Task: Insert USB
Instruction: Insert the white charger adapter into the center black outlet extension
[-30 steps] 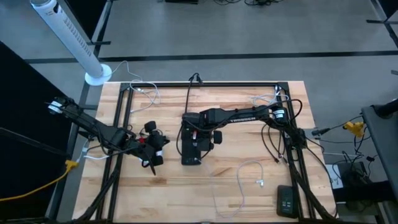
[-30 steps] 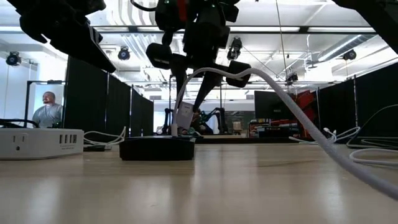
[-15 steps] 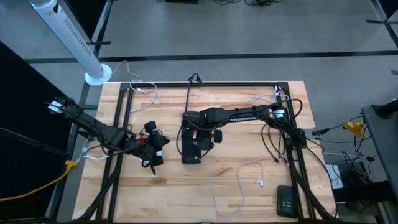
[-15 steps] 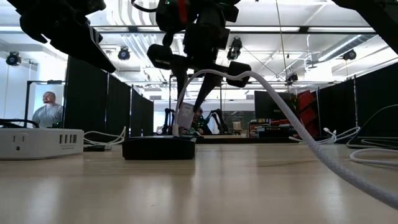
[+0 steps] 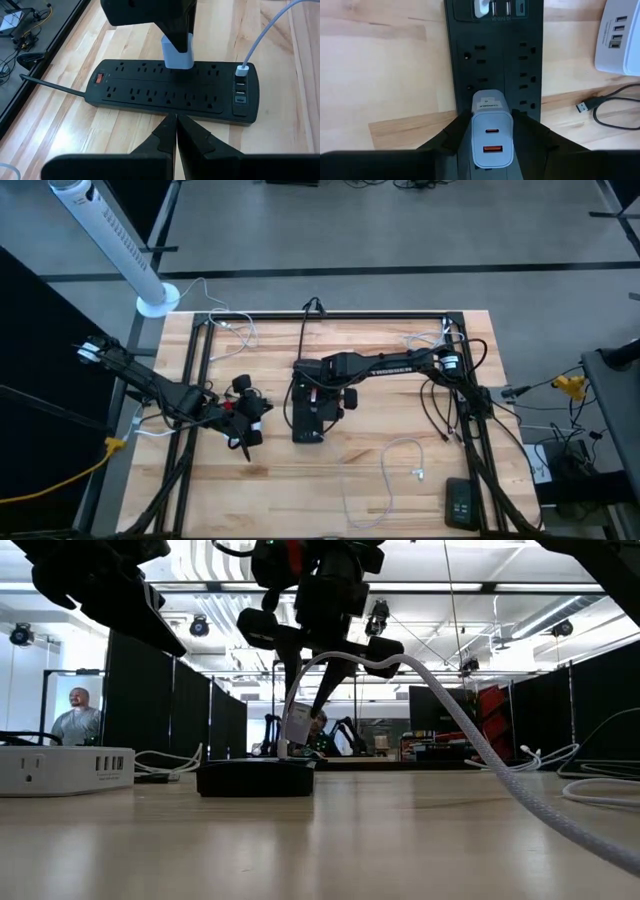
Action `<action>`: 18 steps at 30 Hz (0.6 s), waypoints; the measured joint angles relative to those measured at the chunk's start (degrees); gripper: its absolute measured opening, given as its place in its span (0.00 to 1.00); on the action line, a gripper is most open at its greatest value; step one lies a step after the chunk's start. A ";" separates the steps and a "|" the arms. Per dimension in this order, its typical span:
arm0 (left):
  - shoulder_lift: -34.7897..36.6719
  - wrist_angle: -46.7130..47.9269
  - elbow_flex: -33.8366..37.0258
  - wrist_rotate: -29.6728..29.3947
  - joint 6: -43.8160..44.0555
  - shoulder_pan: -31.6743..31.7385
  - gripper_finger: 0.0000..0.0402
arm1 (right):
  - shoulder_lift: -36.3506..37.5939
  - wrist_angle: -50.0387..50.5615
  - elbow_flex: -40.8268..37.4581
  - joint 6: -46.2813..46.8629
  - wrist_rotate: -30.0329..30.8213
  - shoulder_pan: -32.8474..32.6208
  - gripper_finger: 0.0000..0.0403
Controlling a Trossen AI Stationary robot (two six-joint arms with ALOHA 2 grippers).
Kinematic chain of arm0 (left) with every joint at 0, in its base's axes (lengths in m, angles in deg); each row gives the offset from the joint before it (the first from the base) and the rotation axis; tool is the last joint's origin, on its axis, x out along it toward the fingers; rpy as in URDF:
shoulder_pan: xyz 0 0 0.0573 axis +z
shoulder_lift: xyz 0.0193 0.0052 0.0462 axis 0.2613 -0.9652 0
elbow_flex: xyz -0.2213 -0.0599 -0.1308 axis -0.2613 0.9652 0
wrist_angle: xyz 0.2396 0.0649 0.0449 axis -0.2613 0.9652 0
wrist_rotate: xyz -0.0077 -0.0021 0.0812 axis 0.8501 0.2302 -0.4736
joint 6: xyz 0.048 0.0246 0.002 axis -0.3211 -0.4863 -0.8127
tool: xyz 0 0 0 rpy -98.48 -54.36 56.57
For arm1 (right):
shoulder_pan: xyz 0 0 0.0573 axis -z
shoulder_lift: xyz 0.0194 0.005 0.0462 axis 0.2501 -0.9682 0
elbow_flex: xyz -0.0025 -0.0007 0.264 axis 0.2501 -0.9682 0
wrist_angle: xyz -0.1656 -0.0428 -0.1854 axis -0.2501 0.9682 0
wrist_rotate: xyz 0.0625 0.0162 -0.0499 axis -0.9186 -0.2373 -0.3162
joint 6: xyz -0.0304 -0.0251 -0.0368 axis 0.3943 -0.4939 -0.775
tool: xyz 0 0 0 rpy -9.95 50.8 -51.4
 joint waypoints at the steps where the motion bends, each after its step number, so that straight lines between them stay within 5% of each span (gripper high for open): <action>1: 0.00 0.00 0.00 0.00 0.00 0.00 0.00 | 0.00 0.09 0.00 0.00 -0.06 0.00 0.27; 18: 0.00 0.00 0.00 0.00 0.42 -0.01 0.00 | -0.02 0.99 -0.24 -0.29 -0.16 -0.12 0.27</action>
